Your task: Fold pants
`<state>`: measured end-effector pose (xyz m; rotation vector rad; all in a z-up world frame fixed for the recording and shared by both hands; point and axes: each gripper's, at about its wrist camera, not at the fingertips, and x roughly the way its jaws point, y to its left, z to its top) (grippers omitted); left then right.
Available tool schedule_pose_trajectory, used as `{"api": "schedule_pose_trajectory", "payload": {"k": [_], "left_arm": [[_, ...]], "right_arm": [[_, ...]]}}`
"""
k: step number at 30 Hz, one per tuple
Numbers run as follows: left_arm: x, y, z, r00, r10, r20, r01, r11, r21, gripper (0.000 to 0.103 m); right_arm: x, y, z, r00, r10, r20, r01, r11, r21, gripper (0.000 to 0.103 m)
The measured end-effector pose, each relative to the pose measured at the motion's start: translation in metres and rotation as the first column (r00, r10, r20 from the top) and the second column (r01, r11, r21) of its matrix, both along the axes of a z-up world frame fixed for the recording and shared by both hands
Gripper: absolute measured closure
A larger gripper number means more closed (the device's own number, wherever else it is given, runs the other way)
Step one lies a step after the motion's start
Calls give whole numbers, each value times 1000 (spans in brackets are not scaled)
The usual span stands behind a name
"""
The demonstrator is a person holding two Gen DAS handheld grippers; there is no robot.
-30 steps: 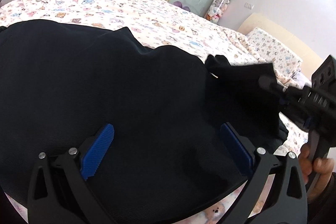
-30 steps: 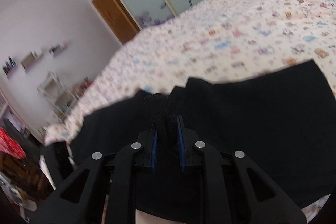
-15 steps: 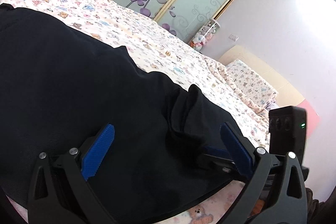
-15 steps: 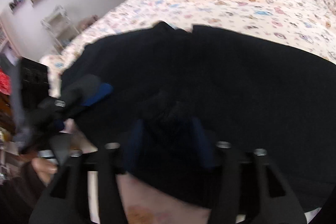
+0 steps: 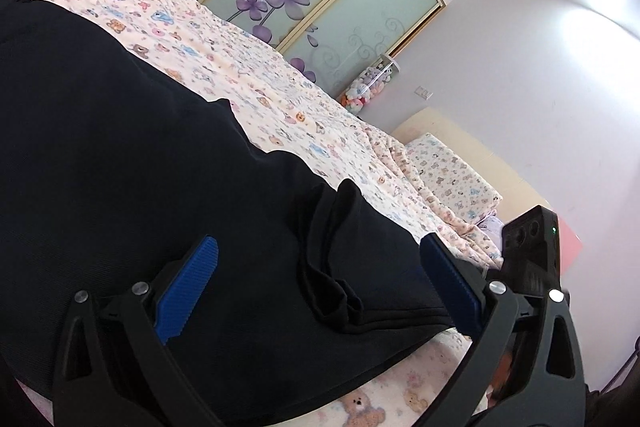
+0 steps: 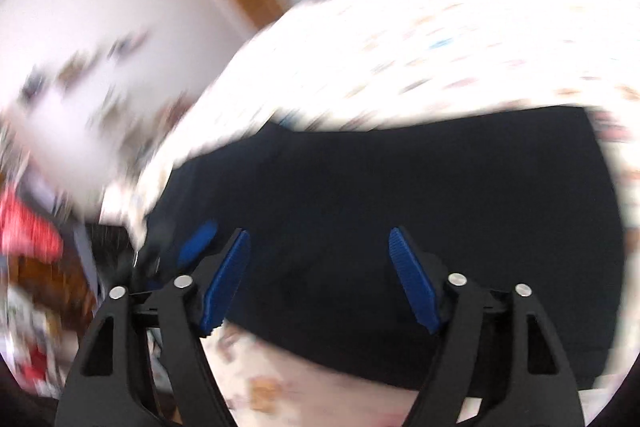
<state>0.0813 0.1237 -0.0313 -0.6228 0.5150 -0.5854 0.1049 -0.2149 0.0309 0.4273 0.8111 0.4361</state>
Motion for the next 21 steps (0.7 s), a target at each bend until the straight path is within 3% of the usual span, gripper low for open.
{"api": "schedule_pose_trajectory", "payload": {"k": [3, 5, 7, 12, 17, 19, 21], "left_arm": [[0, 0, 0, 1000, 1, -1, -1, 1000, 4, 2], [0, -2, 0, 1000, 1, -3, -1, 1000, 13, 2], [-1, -1, 1, 1000, -2, -16, 2, 1000, 11, 2], [-20, 15, 20, 984, 40, -176, -46, 999, -30, 2], [-54, 58, 21, 910, 153, -386, -179, 983, -31, 2], [-58, 78, 11, 868, 166, -467, -227, 971, -78, 2], [-55, 91, 2, 847, 158, -508, -257, 957, -132, 2]], "right_arm": [[5, -69, -2, 980, -186, -68, 187, 982, 1, 35], [-2, -95, -6, 973, -218, -75, 223, 973, 54, 35], [-12, -106, -8, 977, -209, -52, 213, 971, 108, 35], [-36, -106, -10, 990, -139, 39, 127, 968, 217, 35], [-39, -109, -32, 990, -137, 22, 125, 949, 290, 35], [-42, -108, -39, 991, -133, 20, 120, 944, 308, 35], [-42, -106, -43, 992, -126, 28, 111, 941, 319, 35]]}}
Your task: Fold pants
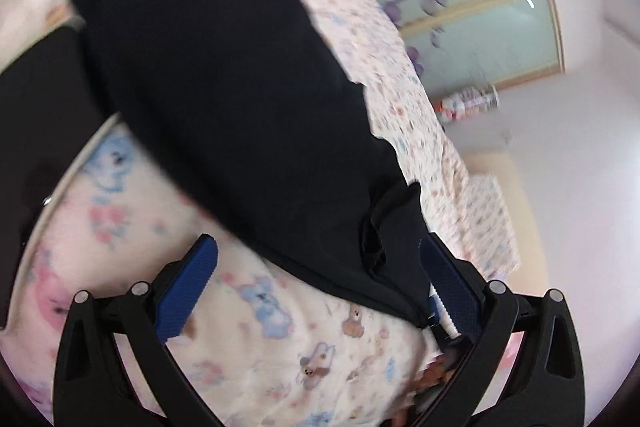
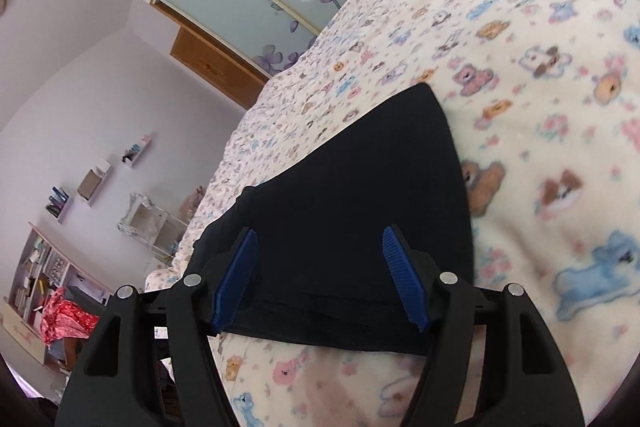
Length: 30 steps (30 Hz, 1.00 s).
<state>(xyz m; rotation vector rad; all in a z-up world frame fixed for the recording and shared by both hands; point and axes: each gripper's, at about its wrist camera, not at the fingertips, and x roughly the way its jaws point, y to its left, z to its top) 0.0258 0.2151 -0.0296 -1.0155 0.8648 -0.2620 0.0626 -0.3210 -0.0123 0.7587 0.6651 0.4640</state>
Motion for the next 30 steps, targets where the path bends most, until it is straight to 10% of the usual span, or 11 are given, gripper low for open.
{"api": "schedule_pose_trajectory", "payload": {"k": [30], "left_arm": [[45, 42, -5, 985, 109, -137, -119, 991, -62, 4]], "right_arm": [[-18, -6, -15, 995, 26, 97, -31, 998, 53, 32]]}}
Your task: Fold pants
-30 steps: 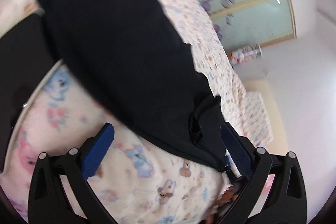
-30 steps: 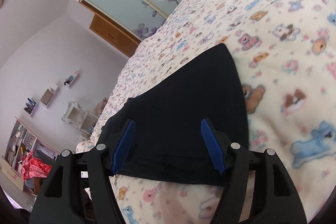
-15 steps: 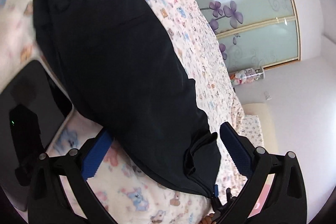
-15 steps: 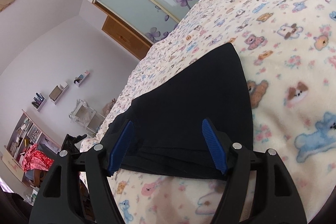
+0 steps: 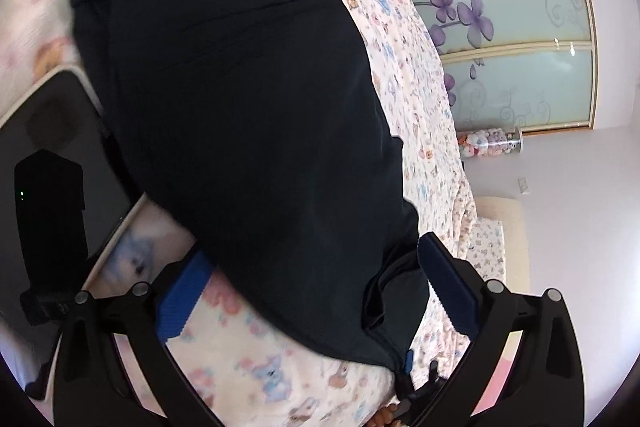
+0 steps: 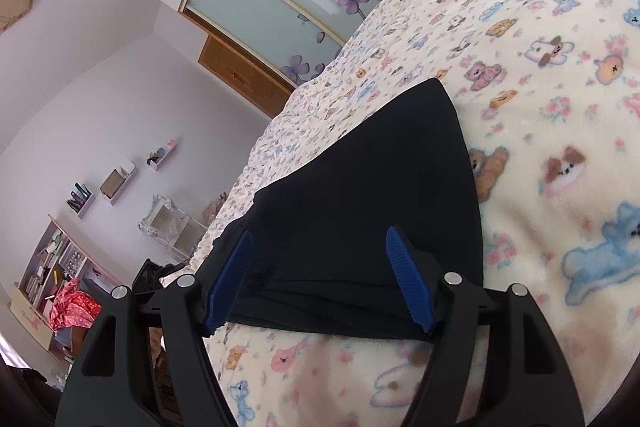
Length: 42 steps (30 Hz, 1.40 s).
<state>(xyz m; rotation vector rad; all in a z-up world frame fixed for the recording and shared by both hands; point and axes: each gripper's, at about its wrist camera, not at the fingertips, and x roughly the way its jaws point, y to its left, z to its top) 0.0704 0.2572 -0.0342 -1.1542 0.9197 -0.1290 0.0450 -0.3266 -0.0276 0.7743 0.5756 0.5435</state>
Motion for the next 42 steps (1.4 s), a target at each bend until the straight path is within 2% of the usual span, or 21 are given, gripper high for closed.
{"api": "schedule_pose_trajectory", "payload": {"k": [3, 5, 8, 11, 16, 17, 19, 21, 22, 24, 26, 28, 31, 34, 35, 36, 37, 39, 40, 41, 42], "left_arm": [[8, 0, 24, 997, 11, 79, -14, 999, 38, 8], [13, -6, 42, 990, -12, 139, -3, 994, 111, 8], [24, -4, 35, 995, -9, 104, -3, 994, 113, 8], [27, 10, 20, 996, 63, 61, -68, 994, 89, 11], [21, 35, -2, 987, 162, -7, -162, 987, 4, 36], [22, 37, -3, 986, 168, -24, -168, 986, 7, 40], [25, 38, -3, 983, 172, -68, -170, 985, 31, 62], [27, 41, -6, 976, 184, -114, -181, 983, 40, 78], [27, 41, -5, 977, 180, -115, -175, 983, 48, 80], [29, 33, 8, 983, 159, -96, -144, 979, 146, 83], [29, 19, 26, 989, 135, -53, -115, 953, 280, 85], [28, 6, 41, 993, 118, -11, -106, 924, 367, 86], [32, -27, 75, 997, 52, 64, -79, 836, 543, 87], [40, -79, 107, 991, -67, 112, -34, 698, 715, 87], [44, -104, 118, 984, -129, 123, -14, 631, 776, 87], [48, -125, 125, 975, -180, 128, 0, 577, 816, 87], [50, -158, 131, 956, -265, 127, 23, 497, 867, 87], [51, -221, 132, 902, -419, 101, 70, 374, 925, 87], [47, -253, 128, 863, -498, 79, 95, 315, 944, 87], [48, -282, 123, 828, -557, 60, 114, 273, 955, 87], [38, -316, 113, 767, -641, 31, 141, 216, 966, 87]], "right_arm": [[-1, 0, 0, 1000, 2, 4, -2, 1000, 4, 32], [-1, 0, 0, 1000, 4, 5, -4, 1000, 3, 32], [-1, 0, -1, 1000, 7, 8, -7, 1000, 2, 31], [-2, 0, -1, 1000, 8, 11, -8, 1000, 2, 29], [-2, 1, -1, 1000, 13, 18, -13, 1000, 6, 27], [-2, 0, -1, 1000, 14, 19, -14, 1000, 10, 27], [-2, 0, -1, 1000, 15, 20, -15, 1000, 16, 27], [-3, 0, -1, 1000, 16, 22, -17, 1000, 20, 27], [-3, 0, -1, 1000, 17, 23, -17, 1000, 21, 27], [-3, -1, -1, 999, 19, 26, -20, 999, 26, 25], [-1, -2, -2, 999, 21, 28, -22, 999, 31, 24], [-1, -2, -2, 999, 21, 28, -22, 999, 32, 24], [-1, -3, -2, 999, 18, 30, -20, 999, 40, 24], [-1, -4, -3, 999, 15, 30, -17, 999, 51, 24], [-2, -5, -3, 999, 14, 31, -15, 998, 56, 24], [-2, -5, -3, 999, 12, 30, -14, 998, 60, 24], [-1, -6, -3, 999, 11, 30, -13, 998, 65, 24], [-1, -8, -4, 1000, 6, 30, -8, 997, 74, 24], [-2, -10, -4, 1000, -3, 31, 1, 997, 82, 24], [-3, -12, -4, 999, -14, 32, 11, 996, 89, 24], [-4, -15, -3, 999, -30, 34, 27, 995, 97, 24]]}}
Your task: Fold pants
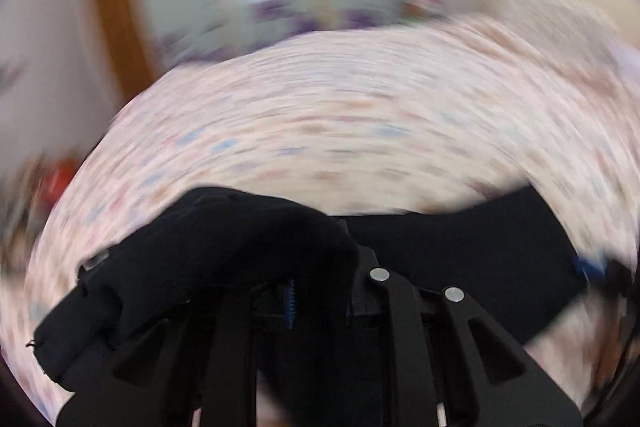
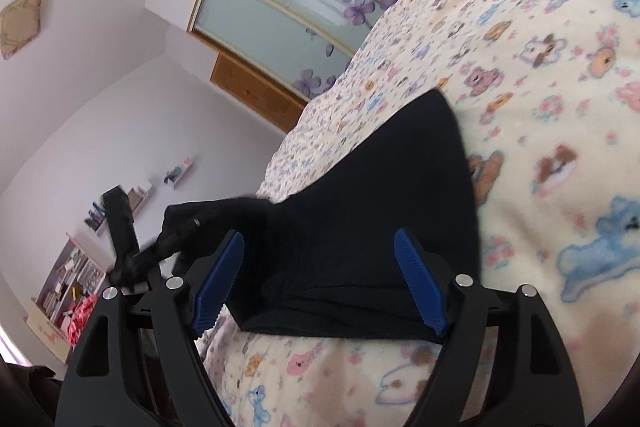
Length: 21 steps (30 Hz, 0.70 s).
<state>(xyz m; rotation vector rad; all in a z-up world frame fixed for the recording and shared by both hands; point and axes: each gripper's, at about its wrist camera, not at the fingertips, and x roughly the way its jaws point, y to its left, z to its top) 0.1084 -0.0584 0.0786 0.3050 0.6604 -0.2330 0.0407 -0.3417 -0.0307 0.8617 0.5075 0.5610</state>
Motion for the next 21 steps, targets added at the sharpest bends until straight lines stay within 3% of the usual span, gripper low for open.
{"api": "schedule_pose_trajectory", "payload": {"k": [2, 4, 6, 7, 10, 13, 14, 21], "left_arm": [[-17, -59, -26, 980, -194, -40, 197, 978, 63, 87], [-43, -102, -61, 935, -339, -106, 351, 927, 128, 87], [-54, -127, -94, 914, -374, -159, 400, 895, 195, 85], [-54, -129, -103, 917, -368, -154, 394, 895, 208, 85], [-50, -117, -103, 928, -346, -140, 362, 926, 108, 84], [-57, -115, -103, 927, -361, -100, 373, 917, 144, 81], [-58, -115, -106, 928, -362, -88, 372, 915, 153, 81], [-65, -104, -110, 944, -329, -35, 331, 940, 85, 72]], "right_arm": [[-5, -11, 1, 999, -51, 9, 51, 998, 35, 24], [-12, -25, 0, 992, -128, 9, 127, 989, 70, 24], [-19, -41, -5, 982, -190, -9, 190, 974, 126, 23], [-20, -45, -7, 980, -196, -16, 197, 969, 148, 23], [-18, -46, -8, 982, -186, -26, 188, 969, 158, 20], [-7, -34, 1, 992, -120, -38, 124, 981, 150, 17], [-4, -31, 4, 993, -110, -49, 115, 983, 141, 10], [0, -27, 3, 984, -90, -152, 108, 988, 112, 9]]}}
